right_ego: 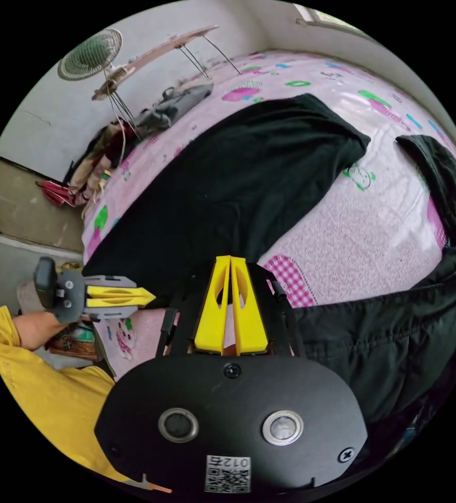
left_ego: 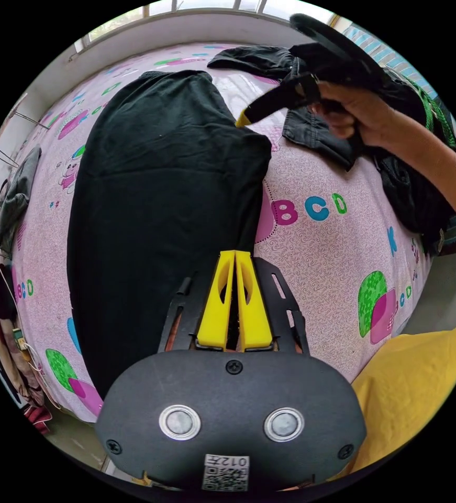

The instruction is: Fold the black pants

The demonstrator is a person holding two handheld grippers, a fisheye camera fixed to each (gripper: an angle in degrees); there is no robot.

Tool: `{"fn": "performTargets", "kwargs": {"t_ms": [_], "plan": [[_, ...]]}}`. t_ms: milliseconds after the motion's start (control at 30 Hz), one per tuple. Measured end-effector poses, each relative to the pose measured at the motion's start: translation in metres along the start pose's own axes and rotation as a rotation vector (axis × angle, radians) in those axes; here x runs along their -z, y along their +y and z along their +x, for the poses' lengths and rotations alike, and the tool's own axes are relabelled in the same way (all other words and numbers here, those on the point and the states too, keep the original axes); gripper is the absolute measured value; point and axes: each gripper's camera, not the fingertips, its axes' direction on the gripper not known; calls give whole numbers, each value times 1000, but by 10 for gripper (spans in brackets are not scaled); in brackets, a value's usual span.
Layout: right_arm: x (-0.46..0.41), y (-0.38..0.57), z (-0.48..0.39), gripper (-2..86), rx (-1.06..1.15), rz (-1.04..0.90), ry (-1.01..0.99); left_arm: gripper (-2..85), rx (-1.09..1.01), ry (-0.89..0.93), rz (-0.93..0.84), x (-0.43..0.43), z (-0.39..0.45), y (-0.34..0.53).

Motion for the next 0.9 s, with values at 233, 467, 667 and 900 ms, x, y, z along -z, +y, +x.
{"fn": "performTargets", "kwargs": {"t_ms": [233,467,667,900], "plan": [[28,13,-24,-1,-20,110,-2,-1,30,-31,30,11,-9,77],[-21,10,-79,0,52,-19,94,-2,268,-73,-14,-11,-37,192],[-25,12,-97,1,11,-4,118,-1,332,-71,-38,-38,-50,277],[-57,10,-193,0,168,11,28,-1,492,-140,25,-39,-79,410]]}}
